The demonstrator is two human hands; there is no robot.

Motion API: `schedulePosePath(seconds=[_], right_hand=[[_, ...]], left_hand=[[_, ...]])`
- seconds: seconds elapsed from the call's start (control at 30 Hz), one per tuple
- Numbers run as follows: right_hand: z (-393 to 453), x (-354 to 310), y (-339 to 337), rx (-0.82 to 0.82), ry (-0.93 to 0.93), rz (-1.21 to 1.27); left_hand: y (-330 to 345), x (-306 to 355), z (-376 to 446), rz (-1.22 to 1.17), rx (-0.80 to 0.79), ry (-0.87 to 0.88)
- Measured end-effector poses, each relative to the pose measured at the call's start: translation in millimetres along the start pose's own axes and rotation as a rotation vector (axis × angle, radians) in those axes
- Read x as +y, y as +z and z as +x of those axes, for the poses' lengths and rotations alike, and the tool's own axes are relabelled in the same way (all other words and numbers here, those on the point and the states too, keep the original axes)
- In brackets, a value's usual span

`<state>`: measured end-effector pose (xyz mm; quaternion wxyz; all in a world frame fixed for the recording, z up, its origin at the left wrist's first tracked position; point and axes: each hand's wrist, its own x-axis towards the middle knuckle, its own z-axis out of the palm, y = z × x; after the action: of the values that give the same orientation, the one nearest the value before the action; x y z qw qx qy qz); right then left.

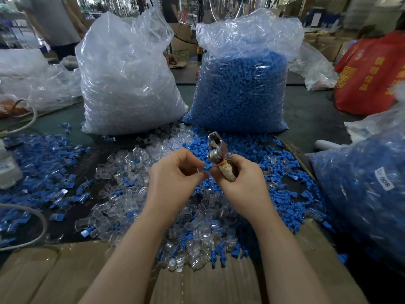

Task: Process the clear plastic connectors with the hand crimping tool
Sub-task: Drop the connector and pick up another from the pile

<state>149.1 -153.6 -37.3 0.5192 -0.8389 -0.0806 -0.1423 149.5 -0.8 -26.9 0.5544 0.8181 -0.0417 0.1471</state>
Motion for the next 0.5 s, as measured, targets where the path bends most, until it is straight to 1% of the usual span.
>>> schedulePosePath(seconds=[0.13, 0.27, 0.4, 0.5], right_hand=[[-0.7, -0.6, -1.2, 0.029, 0.001, 0.015], [-0.9, -1.7, -1.0, 0.03, -0.001, 0.006], [-1.9, -3.4, -0.5, 0.025, -0.005, 0.036], [-2.0, -3.4, 0.4, 0.017, 0.003, 0.032]], left_hand=[[-4.9, 2.3, -0.5, -0.024, -0.075, 0.023], [-5.5, 3.7, -2.5, 0.046, -0.031, 0.073], [-4.9, 3.6, -4.1, 0.025, 0.01, 0.112], [-5.0, 4.8, -5.2, 0.112, 0.028, 0.192]])
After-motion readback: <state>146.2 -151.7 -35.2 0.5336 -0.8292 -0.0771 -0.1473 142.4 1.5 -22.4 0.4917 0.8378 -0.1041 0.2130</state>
